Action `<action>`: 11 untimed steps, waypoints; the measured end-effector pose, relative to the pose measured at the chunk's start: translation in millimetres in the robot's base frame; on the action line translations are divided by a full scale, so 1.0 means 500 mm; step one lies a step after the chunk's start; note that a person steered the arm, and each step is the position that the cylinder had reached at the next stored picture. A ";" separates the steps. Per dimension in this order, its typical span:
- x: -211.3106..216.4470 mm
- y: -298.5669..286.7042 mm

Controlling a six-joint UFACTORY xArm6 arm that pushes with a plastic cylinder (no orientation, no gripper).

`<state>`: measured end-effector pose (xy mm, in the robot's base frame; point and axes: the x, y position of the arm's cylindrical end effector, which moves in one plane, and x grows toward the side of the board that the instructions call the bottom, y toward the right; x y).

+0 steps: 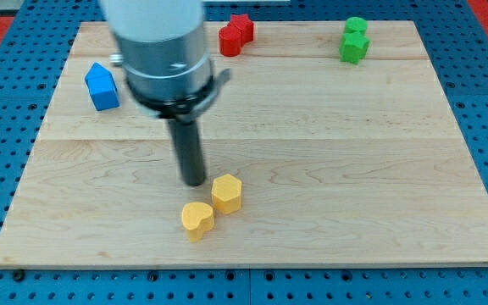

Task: Move yellow heart towards yellow hexagon

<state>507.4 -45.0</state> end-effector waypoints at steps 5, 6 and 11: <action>0.049 -0.176; 0.102 -0.139; 0.216 0.094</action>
<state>615.4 2.1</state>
